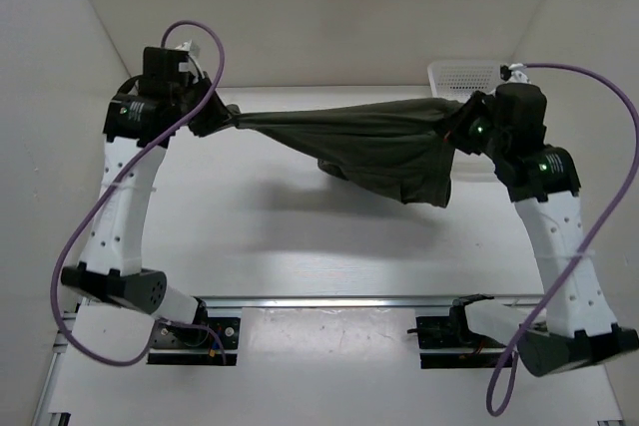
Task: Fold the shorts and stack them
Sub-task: Flatten the shorts out
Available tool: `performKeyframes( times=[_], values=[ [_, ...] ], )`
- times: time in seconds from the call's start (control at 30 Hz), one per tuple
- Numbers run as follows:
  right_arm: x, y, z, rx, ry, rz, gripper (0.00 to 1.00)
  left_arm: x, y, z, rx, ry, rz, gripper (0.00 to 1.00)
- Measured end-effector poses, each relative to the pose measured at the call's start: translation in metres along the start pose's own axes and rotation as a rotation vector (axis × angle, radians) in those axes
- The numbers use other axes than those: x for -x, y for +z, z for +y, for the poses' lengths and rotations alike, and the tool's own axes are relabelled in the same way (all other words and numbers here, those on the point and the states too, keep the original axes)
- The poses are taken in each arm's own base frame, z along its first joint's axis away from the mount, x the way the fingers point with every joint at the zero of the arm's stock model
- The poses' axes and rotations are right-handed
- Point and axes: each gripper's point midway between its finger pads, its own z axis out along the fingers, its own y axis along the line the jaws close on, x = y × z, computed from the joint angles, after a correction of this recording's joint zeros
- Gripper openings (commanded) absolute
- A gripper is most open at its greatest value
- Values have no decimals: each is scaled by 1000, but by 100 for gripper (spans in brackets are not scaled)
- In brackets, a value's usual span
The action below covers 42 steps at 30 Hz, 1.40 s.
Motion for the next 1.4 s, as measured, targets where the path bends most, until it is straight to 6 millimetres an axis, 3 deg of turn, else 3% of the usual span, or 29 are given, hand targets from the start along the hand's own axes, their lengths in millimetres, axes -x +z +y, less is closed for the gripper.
performKeyframes(
  times=[0.13, 0.27, 0.4, 0.47, 0.57, 0.6, 0.9, 1.03, 1.13, 1.23, 1.3, 1.4],
  values=[
    [-29, -31, -3, 47, -5, 63, 0, -4, -37, 3, -39, -13, -46, 10],
    [-80, -38, -22, 55, 8, 191, 0, -21, -53, 8, -66, -16, -43, 10],
    [-133, -30, -48, -1, 36, 346, 2, -65, -29, 30, -30, -27, 70, 10],
    [-146, -25, -57, -29, 44, 396, 0, -91, -7, 46, 13, -42, 155, 10],
    [-151, -18, -60, -44, 50, 421, 0, -116, 17, 64, 73, -60, 252, 10],
    [-150, -15, -60, -44, 51, 421, 5, -119, 22, 67, 83, -62, 266, 10],
    [-152, 25, -61, -80, 61, 472, 0, -99, 33, 60, 74, -38, 221, 10],
    [-126, 57, -49, -94, 69, 461, 0, -74, 56, 53, 84, -29, 225, 10],
    [-71, 105, -20, -60, 54, 392, 0, -22, 82, 45, 79, -35, 167, 10],
    [-8, 147, 15, 18, 36, 258, 0, 50, 97, 35, 42, -46, 45, 10],
    [29, 156, 37, 80, 30, 164, 0, 96, 89, 25, -27, -57, -58, 10],
    [66, 140, 69, 190, 21, 63, 0, 136, 55, 13, -128, -68, -173, 10]
  ],
)
